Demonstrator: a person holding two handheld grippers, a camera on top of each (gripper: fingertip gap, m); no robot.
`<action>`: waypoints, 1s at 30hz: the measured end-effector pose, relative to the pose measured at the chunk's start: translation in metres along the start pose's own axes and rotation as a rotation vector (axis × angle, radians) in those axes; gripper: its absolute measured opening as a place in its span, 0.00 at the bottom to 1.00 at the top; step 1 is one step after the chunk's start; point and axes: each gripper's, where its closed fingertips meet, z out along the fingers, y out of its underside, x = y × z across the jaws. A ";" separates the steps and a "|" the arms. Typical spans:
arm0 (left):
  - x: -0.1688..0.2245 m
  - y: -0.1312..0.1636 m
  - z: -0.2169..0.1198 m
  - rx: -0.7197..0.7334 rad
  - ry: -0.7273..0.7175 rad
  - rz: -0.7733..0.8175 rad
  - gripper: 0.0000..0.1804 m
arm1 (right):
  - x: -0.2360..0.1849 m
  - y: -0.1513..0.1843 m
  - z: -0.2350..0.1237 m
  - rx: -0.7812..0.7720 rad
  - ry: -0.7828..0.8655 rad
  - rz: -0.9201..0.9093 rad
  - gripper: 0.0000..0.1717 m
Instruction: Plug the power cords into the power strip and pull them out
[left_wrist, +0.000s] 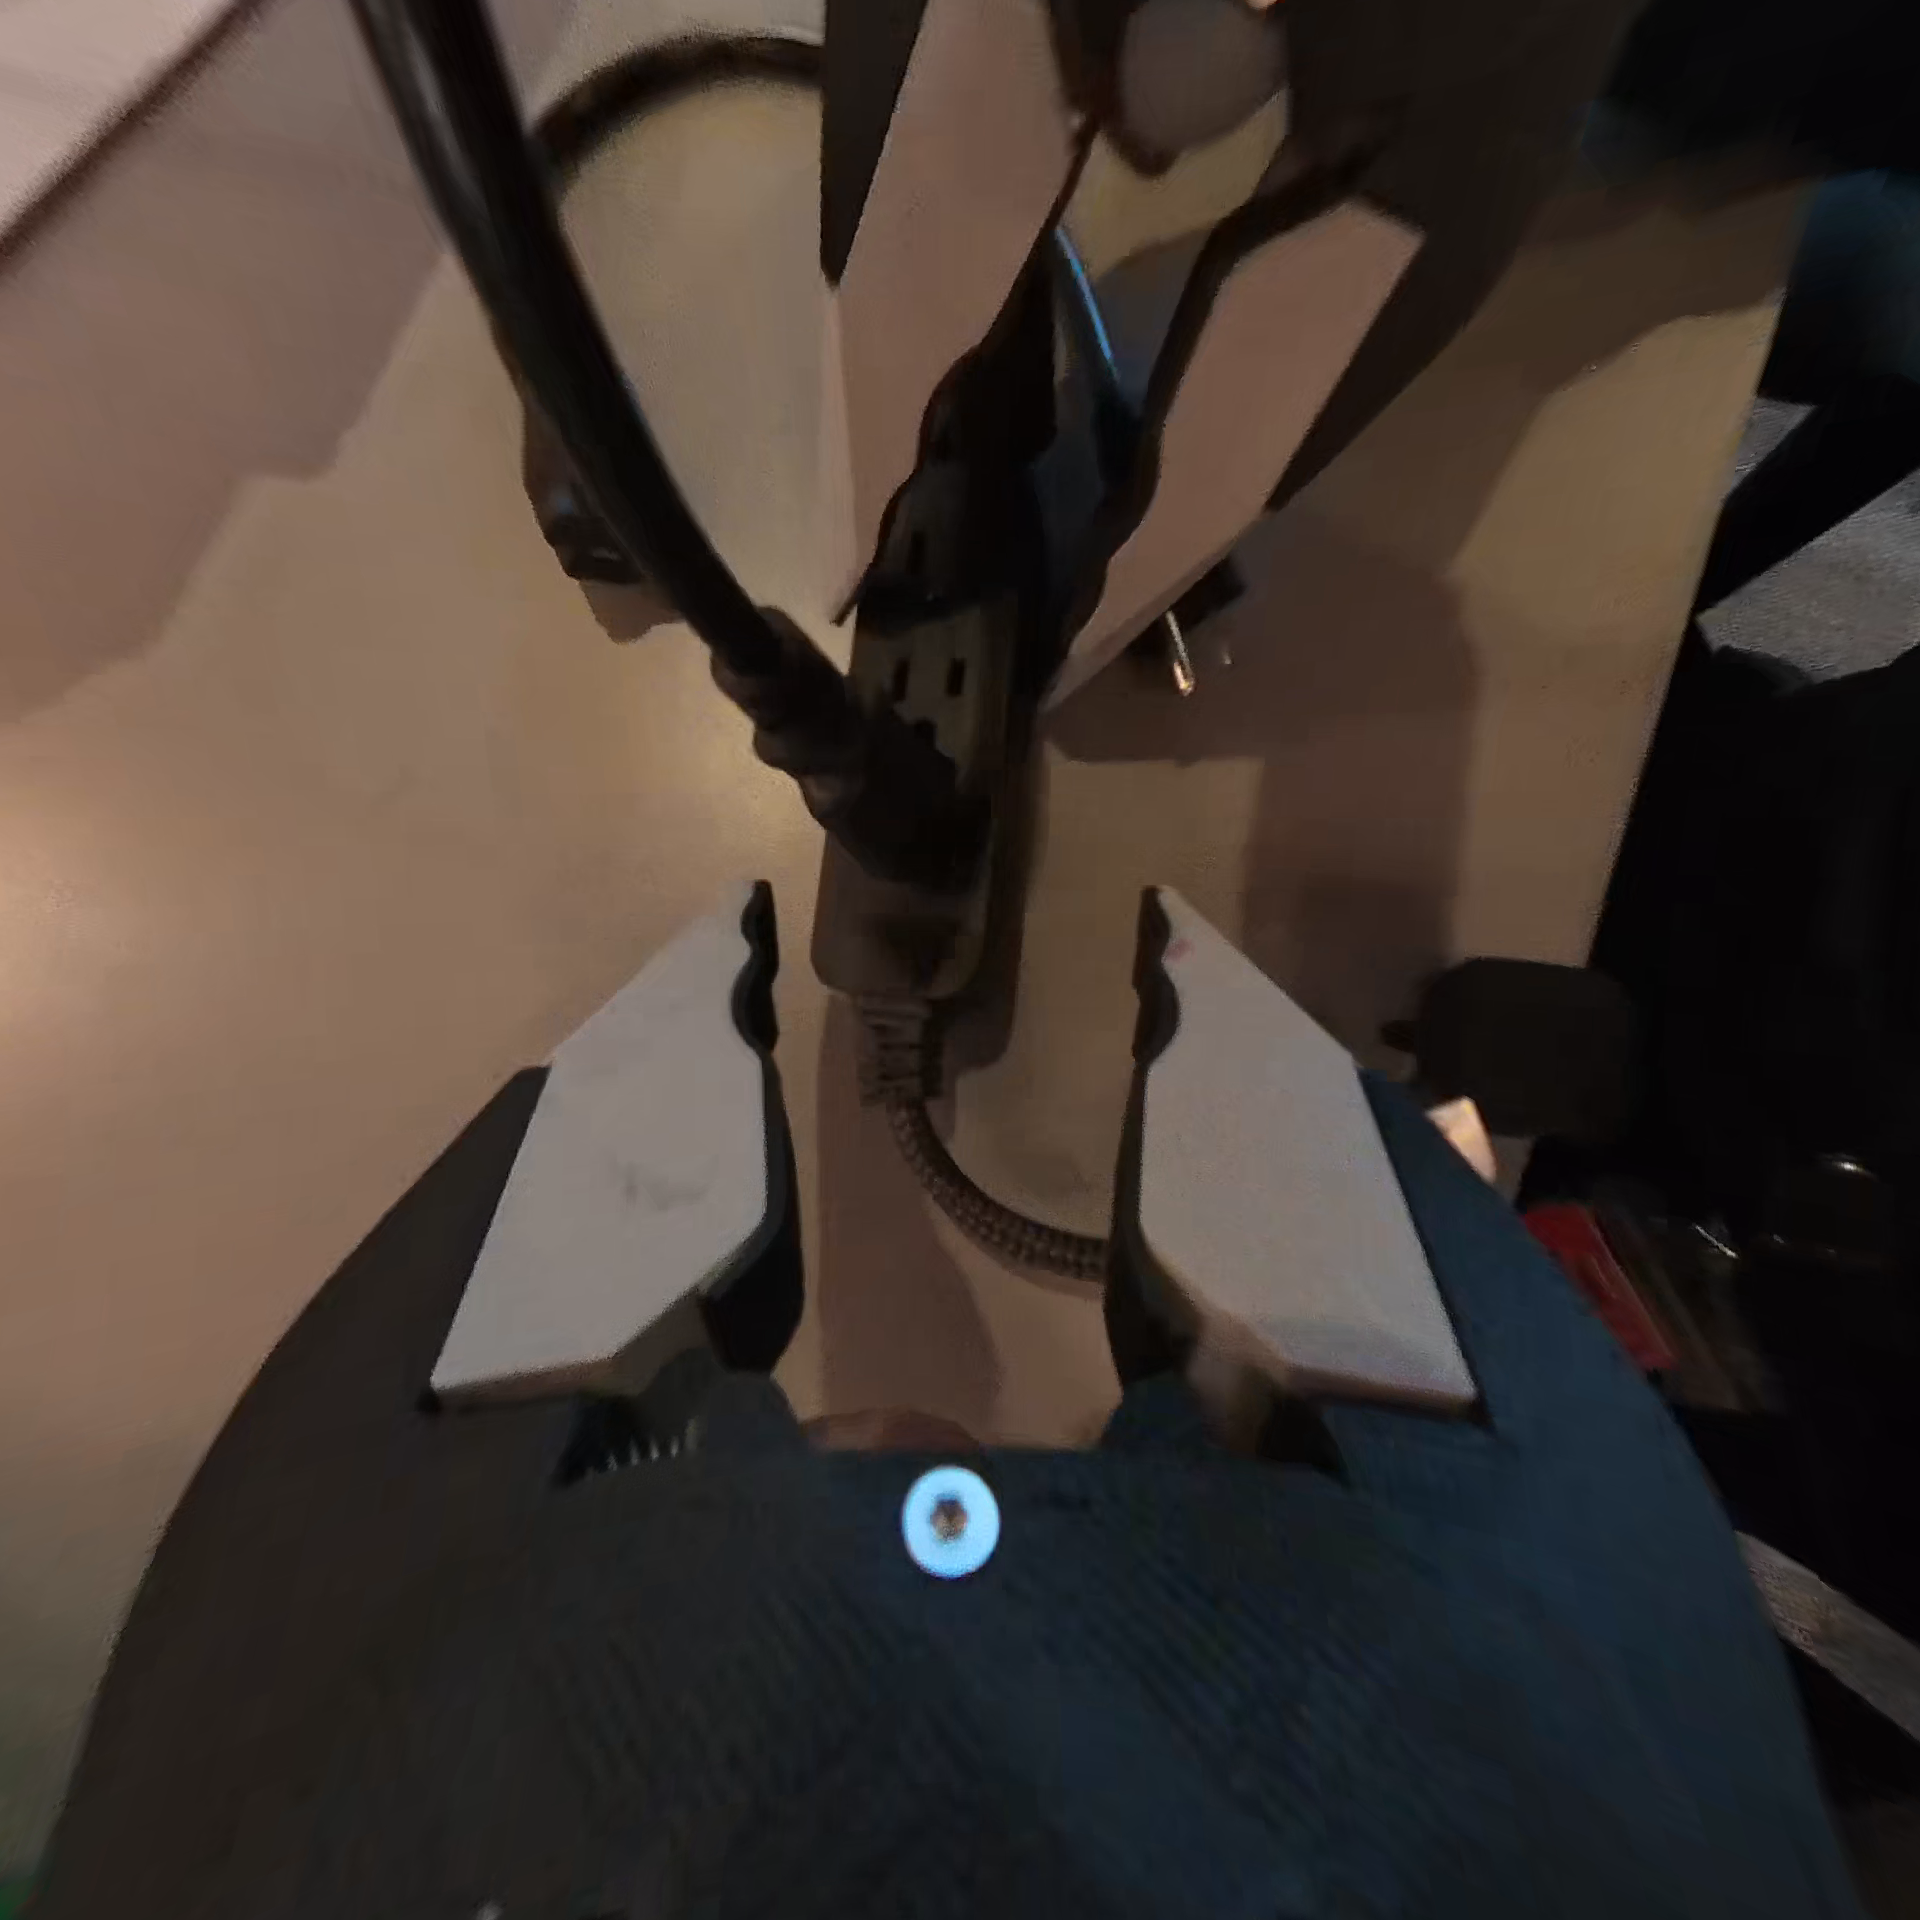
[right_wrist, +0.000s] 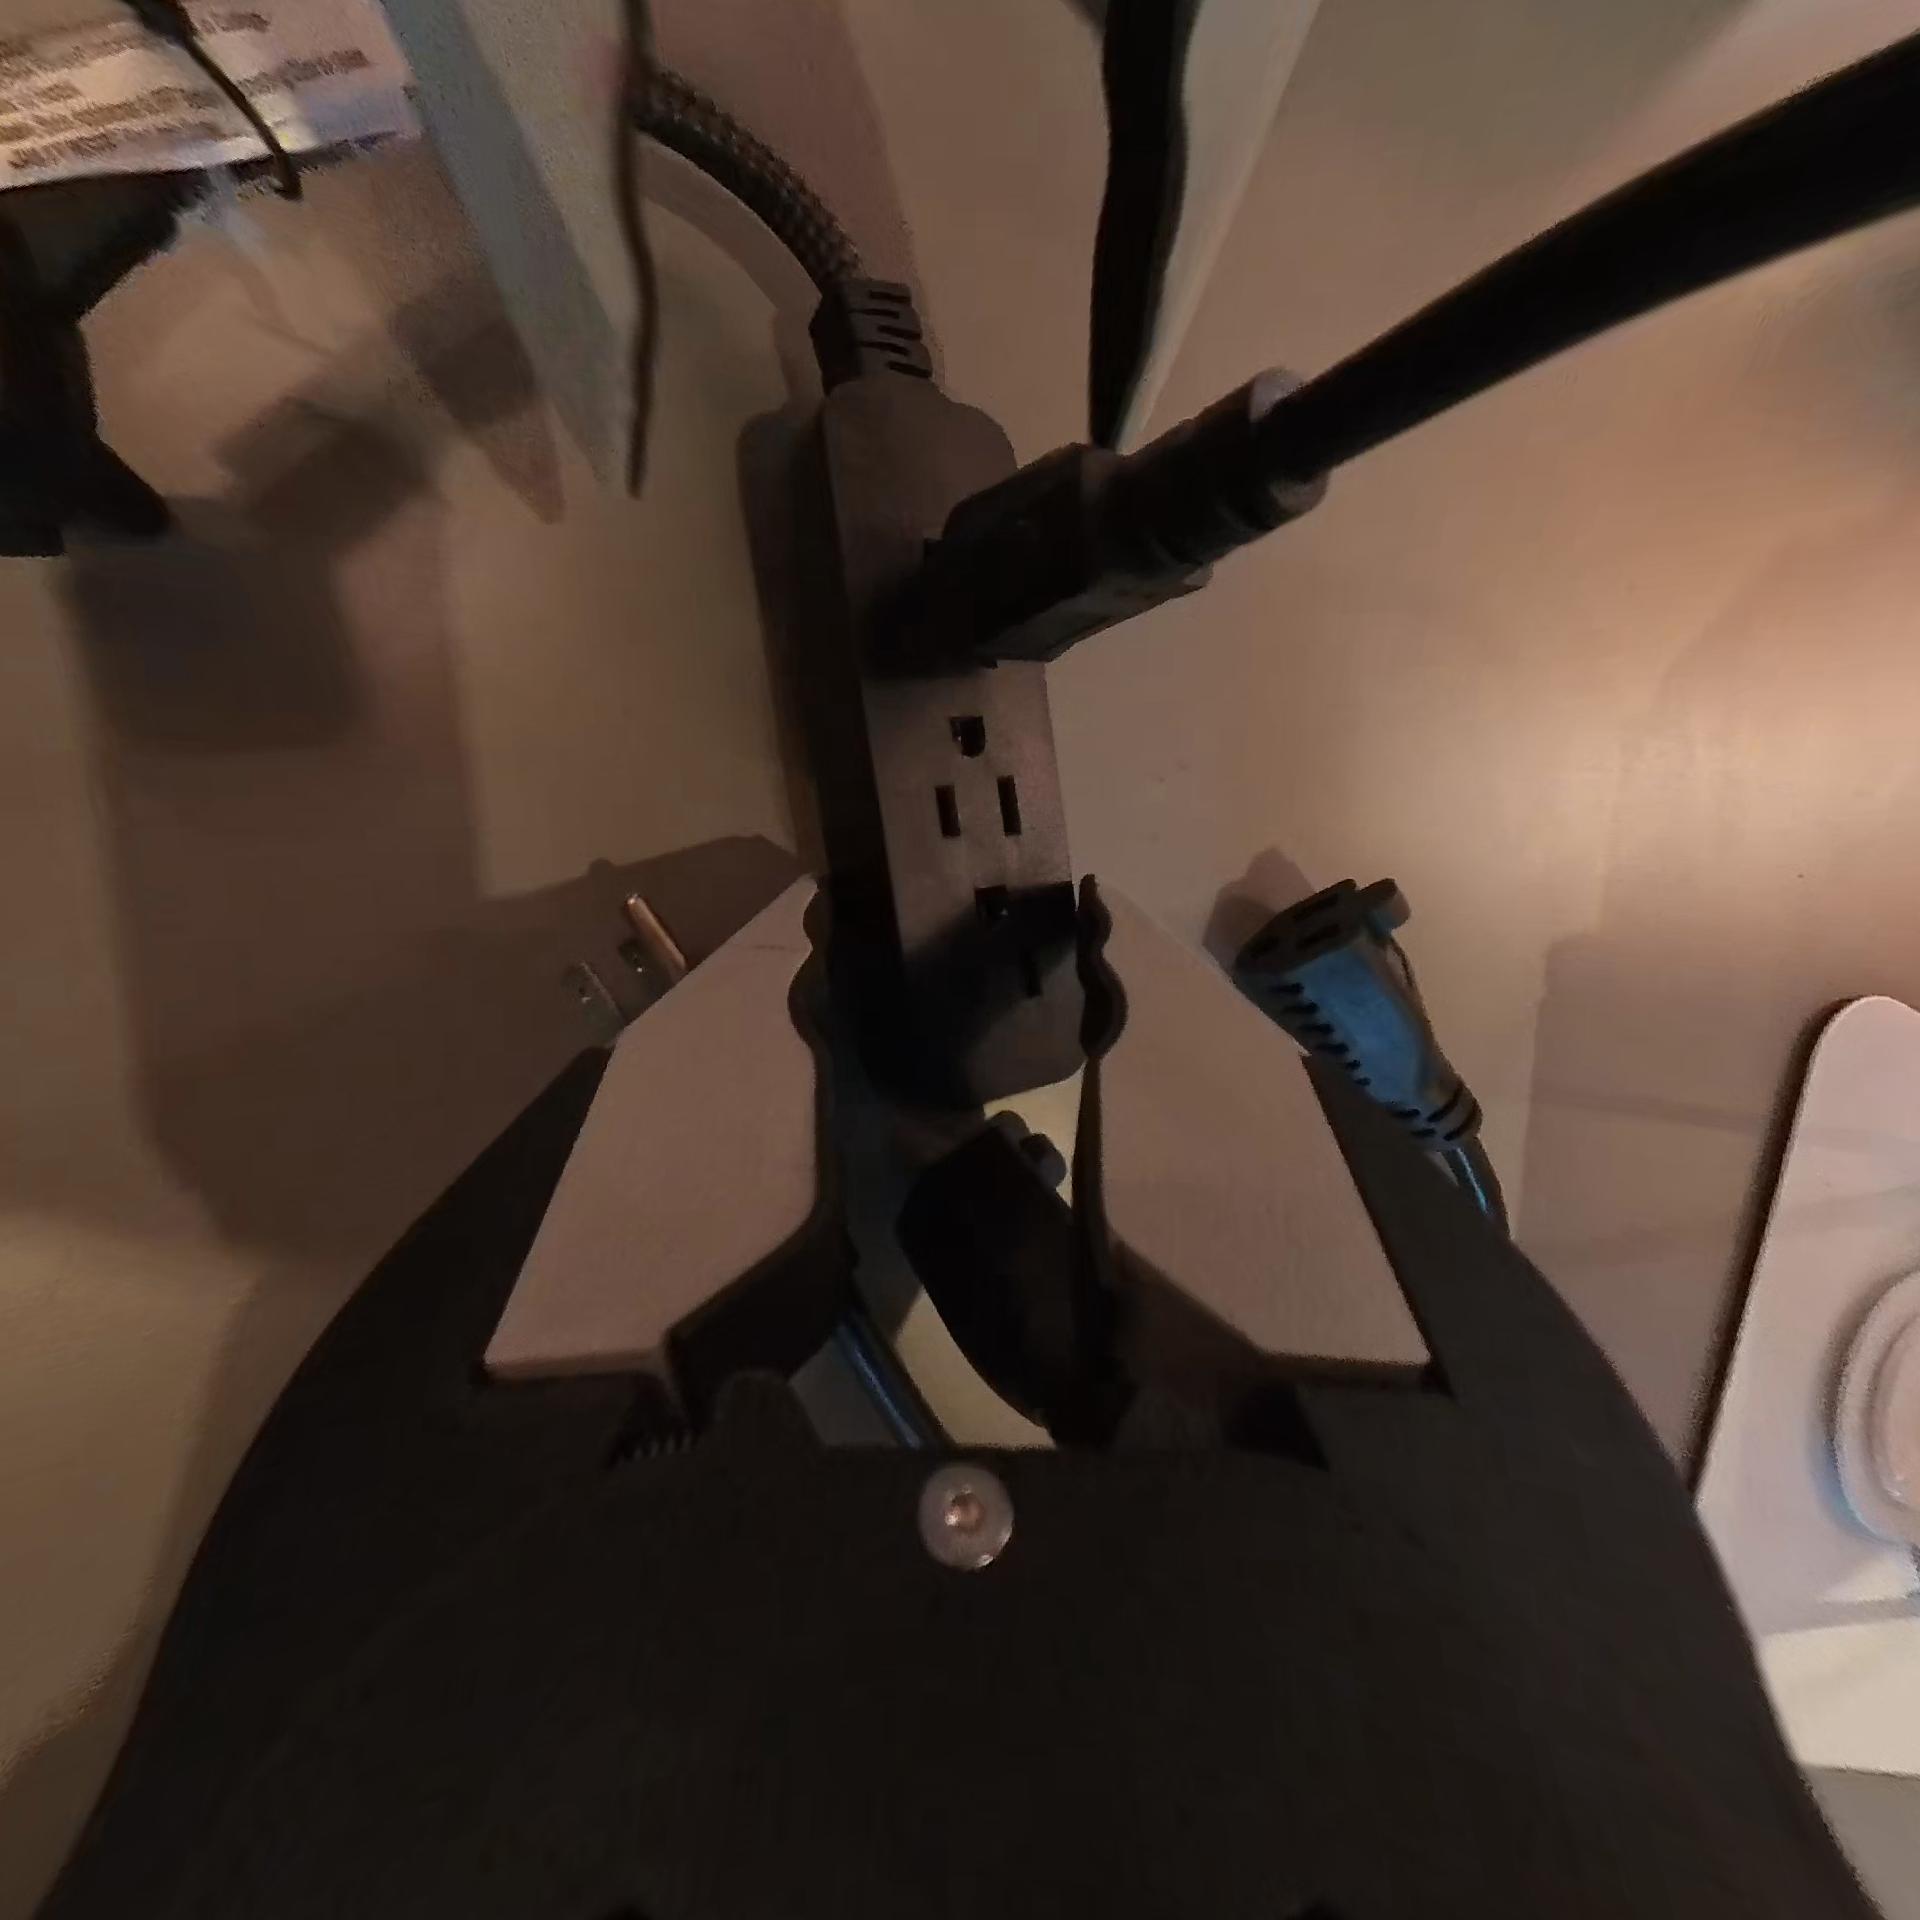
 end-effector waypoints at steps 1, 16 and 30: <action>-0.003 0.003 0.005 -0.012 0.011 -0.021 0.36 | -0.001 -0.001 -0.002 0.017 -0.008 0.005 0.26; -0.009 0.008 0.029 0.152 0.002 0.143 0.22 | 0.020 -0.066 -0.041 0.390 -0.099 0.254 0.25; -0.010 0.008 0.026 0.196 -0.007 0.144 0.22 | 0.016 -0.072 -0.020 -0.228 -0.173 -0.019 0.11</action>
